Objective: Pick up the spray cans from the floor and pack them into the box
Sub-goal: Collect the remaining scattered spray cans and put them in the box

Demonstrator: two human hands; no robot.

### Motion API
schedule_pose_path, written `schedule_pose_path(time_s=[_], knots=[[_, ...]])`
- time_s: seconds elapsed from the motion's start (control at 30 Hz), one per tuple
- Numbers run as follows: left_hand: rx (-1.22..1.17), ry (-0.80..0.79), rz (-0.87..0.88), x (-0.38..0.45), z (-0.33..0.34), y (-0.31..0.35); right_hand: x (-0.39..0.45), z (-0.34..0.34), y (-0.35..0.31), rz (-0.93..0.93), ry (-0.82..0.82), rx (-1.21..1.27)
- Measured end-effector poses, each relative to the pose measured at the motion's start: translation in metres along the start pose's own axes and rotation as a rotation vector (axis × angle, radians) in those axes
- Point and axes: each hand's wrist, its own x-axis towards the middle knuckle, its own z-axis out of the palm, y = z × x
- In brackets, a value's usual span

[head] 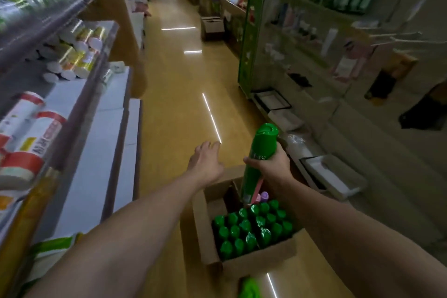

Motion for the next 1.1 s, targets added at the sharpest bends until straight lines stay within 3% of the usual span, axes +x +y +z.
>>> schedule_pose_path(time_s=[0.27,0.47,0.87,1.1], knots=[[-0.027,-0.118,-0.129,0.101,0.032,-0.013,0.123,0.027,0.042,0.099,-0.169,-0.083],[-0.032,-0.235,-0.181,0.178,0.072,-0.052,0.195,0.063,0.091,0.104,-0.130,-0.284],[0.037,-0.574,-0.146,0.316,0.266,-0.141,0.318,0.146,0.302,0.320,-0.121,-0.415],[0.122,-0.609,-0.168,0.353,0.370,-0.182,0.340,0.171,0.428,0.360,-0.256,-0.568]])
